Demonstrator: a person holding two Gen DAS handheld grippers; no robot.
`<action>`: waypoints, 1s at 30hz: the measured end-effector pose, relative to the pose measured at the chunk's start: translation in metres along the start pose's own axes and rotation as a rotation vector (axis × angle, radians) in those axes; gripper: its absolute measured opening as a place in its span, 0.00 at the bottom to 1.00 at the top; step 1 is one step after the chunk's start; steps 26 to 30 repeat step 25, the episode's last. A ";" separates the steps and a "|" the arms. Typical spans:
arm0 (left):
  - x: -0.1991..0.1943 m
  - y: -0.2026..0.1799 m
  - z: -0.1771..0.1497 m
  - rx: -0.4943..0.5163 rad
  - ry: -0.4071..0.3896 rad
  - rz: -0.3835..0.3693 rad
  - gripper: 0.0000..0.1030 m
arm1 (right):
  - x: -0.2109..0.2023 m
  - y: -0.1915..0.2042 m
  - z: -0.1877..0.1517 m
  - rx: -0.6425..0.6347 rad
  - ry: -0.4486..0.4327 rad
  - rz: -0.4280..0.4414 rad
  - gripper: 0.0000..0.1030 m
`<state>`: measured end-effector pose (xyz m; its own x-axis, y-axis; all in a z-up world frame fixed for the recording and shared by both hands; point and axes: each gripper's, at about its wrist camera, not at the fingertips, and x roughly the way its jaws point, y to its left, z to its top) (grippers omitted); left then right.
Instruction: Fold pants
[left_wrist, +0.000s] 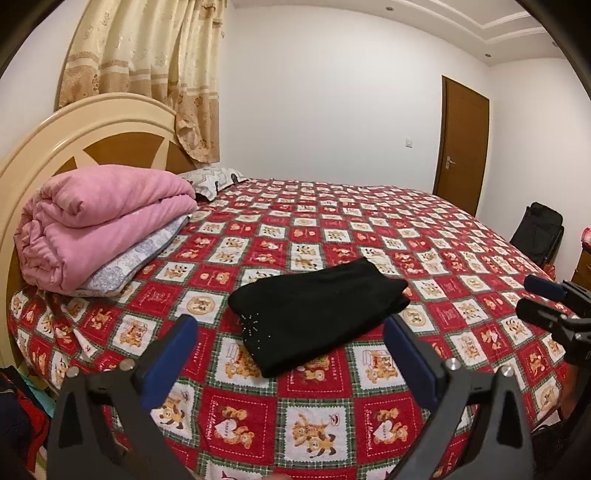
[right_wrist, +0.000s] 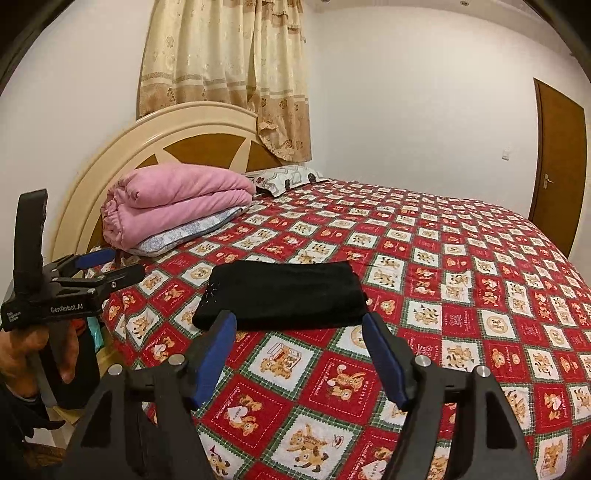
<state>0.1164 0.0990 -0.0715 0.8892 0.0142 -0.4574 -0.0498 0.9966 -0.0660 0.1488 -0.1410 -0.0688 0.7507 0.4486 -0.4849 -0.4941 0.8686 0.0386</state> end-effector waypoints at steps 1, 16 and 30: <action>0.000 0.001 0.000 -0.005 0.005 -0.003 1.00 | 0.000 0.000 0.000 0.000 -0.001 0.000 0.70; 0.008 0.003 0.000 -0.017 0.050 0.034 1.00 | 0.003 0.006 -0.003 -0.027 0.015 0.011 0.70; 0.008 0.005 -0.003 -0.010 0.024 0.042 1.00 | 0.004 0.009 -0.005 -0.034 0.021 0.015 0.70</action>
